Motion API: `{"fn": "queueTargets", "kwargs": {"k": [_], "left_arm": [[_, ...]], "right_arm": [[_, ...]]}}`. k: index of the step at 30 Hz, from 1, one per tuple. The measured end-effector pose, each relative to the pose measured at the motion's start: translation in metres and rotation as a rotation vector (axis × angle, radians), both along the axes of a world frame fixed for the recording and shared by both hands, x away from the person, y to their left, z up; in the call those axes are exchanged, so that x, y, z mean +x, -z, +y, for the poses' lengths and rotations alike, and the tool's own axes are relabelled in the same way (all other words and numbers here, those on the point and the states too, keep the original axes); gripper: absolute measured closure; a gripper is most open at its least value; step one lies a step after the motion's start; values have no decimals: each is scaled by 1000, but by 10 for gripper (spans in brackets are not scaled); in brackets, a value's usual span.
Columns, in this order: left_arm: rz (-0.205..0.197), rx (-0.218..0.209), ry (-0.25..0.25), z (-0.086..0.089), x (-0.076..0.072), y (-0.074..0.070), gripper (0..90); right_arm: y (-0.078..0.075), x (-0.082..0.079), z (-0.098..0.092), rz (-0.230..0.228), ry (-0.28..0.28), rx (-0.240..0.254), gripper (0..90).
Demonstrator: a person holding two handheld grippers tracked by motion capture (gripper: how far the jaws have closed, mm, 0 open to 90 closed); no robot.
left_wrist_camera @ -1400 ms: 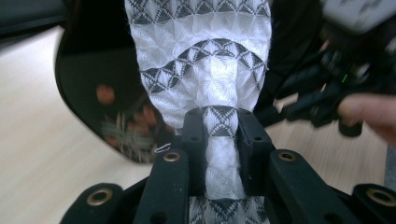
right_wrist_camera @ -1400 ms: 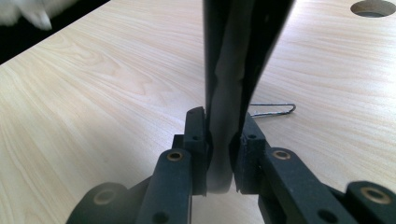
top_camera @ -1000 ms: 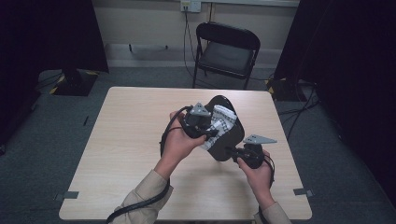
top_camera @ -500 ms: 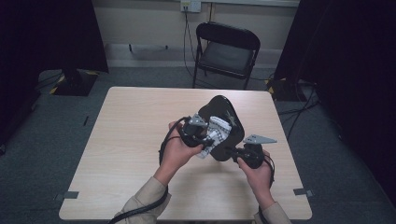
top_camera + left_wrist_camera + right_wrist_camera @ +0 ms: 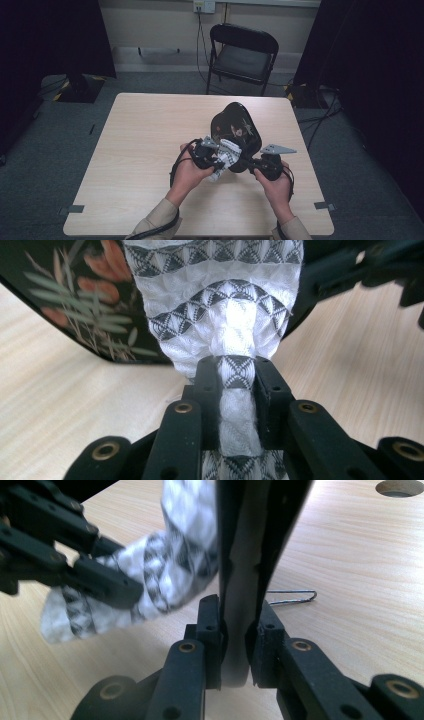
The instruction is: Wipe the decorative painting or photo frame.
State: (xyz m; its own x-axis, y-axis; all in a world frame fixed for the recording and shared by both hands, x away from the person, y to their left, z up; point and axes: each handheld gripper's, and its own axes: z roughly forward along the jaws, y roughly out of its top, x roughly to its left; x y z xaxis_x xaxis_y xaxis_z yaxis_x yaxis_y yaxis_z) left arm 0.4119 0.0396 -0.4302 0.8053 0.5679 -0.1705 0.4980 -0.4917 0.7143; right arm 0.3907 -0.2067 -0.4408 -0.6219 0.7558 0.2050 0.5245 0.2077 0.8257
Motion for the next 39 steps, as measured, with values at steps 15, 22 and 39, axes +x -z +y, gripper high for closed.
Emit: {"fn": "queueTargets", "kwargs": {"k": [15, 22, 39], "left_arm": [[51, 37, 6, 2, -5, 27, 757], [72, 48, 10, 3, -10, 38, 757], [-26, -22, 32, 10, -13, -4, 758]], "right_arm": [[0, 0, 0, 0, -2, 1, 785], [0, 0, 0, 1, -2, 1, 784], [-1, 0, -2, 2, 1, 7, 784]]}}
